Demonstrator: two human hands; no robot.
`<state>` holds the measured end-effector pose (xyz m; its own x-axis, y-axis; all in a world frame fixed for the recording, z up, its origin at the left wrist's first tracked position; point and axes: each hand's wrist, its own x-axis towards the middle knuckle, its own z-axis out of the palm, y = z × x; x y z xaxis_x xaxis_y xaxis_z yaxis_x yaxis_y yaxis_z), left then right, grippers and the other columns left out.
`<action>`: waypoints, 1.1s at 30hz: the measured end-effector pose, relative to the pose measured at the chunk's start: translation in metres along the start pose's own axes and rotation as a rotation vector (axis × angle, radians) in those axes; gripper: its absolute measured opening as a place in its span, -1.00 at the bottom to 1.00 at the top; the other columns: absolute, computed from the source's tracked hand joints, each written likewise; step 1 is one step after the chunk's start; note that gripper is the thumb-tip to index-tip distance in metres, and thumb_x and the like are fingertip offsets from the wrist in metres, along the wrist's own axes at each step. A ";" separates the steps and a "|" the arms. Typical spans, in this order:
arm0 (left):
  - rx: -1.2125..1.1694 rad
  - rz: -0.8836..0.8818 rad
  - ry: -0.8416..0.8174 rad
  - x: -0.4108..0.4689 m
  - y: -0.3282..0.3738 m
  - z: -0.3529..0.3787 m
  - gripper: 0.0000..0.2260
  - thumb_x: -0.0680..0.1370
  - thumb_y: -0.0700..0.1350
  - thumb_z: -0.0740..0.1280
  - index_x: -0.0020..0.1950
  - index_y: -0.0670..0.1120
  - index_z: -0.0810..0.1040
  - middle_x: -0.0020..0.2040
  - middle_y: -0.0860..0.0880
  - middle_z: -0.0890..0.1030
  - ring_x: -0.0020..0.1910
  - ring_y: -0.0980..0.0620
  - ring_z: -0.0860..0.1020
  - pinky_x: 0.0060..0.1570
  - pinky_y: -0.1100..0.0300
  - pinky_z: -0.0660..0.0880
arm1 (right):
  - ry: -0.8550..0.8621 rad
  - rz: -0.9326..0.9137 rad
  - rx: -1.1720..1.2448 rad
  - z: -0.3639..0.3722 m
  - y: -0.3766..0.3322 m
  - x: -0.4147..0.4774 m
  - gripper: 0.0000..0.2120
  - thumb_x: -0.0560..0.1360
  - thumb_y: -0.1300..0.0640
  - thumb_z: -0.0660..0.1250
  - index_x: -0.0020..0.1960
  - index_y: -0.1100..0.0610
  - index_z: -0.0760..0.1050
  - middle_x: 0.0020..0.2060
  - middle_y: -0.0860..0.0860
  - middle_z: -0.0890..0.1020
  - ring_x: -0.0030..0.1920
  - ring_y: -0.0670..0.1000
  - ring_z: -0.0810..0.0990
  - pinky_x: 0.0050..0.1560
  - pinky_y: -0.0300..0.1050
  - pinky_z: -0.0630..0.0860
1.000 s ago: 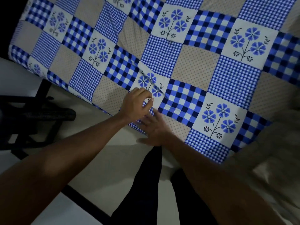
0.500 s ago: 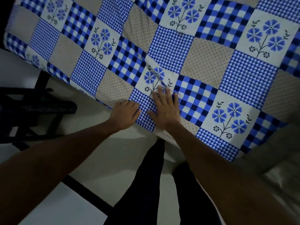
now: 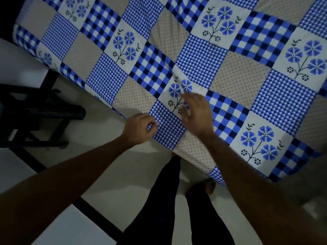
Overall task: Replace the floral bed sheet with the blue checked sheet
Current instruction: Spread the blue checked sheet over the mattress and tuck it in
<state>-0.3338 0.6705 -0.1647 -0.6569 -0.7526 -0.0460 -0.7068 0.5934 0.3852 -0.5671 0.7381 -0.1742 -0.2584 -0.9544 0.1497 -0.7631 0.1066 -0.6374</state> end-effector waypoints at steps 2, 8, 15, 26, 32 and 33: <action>-0.019 0.020 0.084 0.034 0.005 -0.002 -0.83 0.53 -0.07 0.34 -0.24 -0.09 0.53 -0.34 0.03 0.52 -0.36 0.09 0.42 -0.40 0.15 0.39 | -0.041 0.155 -0.185 -0.006 0.037 0.028 -0.53 0.64 -0.01 0.18 0.49 0.15 0.35 0.48 0.15 0.39 0.50 0.16 0.30 0.48 0.21 0.25; -0.025 0.084 0.243 0.109 0.017 -0.007 -0.85 0.57 -0.05 0.33 -0.14 -0.10 0.57 -0.24 0.01 0.54 -0.26 0.07 0.46 -0.26 0.27 0.34 | -0.466 0.014 -0.376 0.055 0.001 0.030 -0.25 0.57 -0.41 -0.10 0.62 -0.02 -0.03 0.62 0.08 -0.01 0.61 0.17 -0.10 0.55 0.27 -0.15; 0.078 0.183 0.101 0.108 -0.009 0.003 -0.76 0.56 0.01 0.31 0.10 -0.10 0.60 -0.02 -0.04 0.57 -0.05 -0.05 0.51 -0.15 0.04 0.44 | -0.477 -0.148 0.116 0.109 -0.087 -0.027 -0.51 0.53 -0.11 0.21 0.35 0.14 0.52 0.32 0.10 0.55 0.35 0.19 0.45 0.43 0.12 0.31; 0.063 -0.781 -0.055 -0.008 -0.037 0.015 -0.64 0.63 0.22 0.13 -0.10 -0.07 0.37 -0.19 -0.16 0.58 -0.16 -0.21 0.58 -0.20 0.07 0.32 | -0.277 0.171 -0.203 0.054 -0.026 -0.037 -0.46 0.51 -0.27 0.26 0.39 -0.02 0.43 0.35 0.05 0.44 0.32 0.12 0.40 0.28 0.12 0.34; 0.067 -0.757 0.010 -0.007 -0.029 0.023 -0.77 0.66 -0.06 0.09 0.03 -0.17 0.46 -0.08 -0.28 0.61 -0.08 -0.30 0.57 -0.20 0.03 0.32 | -0.349 0.052 -0.279 0.066 -0.035 -0.054 -0.37 0.51 -0.36 0.18 0.46 -0.04 0.36 0.49 0.09 0.32 0.46 0.13 0.28 0.49 0.15 0.09; 0.071 -0.773 0.034 -0.014 -0.029 0.025 -0.75 0.66 -0.05 0.09 0.05 -0.18 0.47 -0.08 -0.28 0.61 -0.09 -0.31 0.57 -0.20 0.01 0.35 | -0.370 0.027 -0.283 0.066 -0.035 -0.058 -0.35 0.51 -0.36 0.17 0.49 -0.03 0.33 0.52 0.10 0.28 0.50 0.14 0.23 0.53 0.16 0.03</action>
<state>-0.3112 0.6712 -0.1983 0.0374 -0.9677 -0.2491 -0.9768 -0.0880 0.1954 -0.4861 0.7714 -0.2101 -0.0911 -0.9800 -0.1769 -0.9038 0.1559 -0.3985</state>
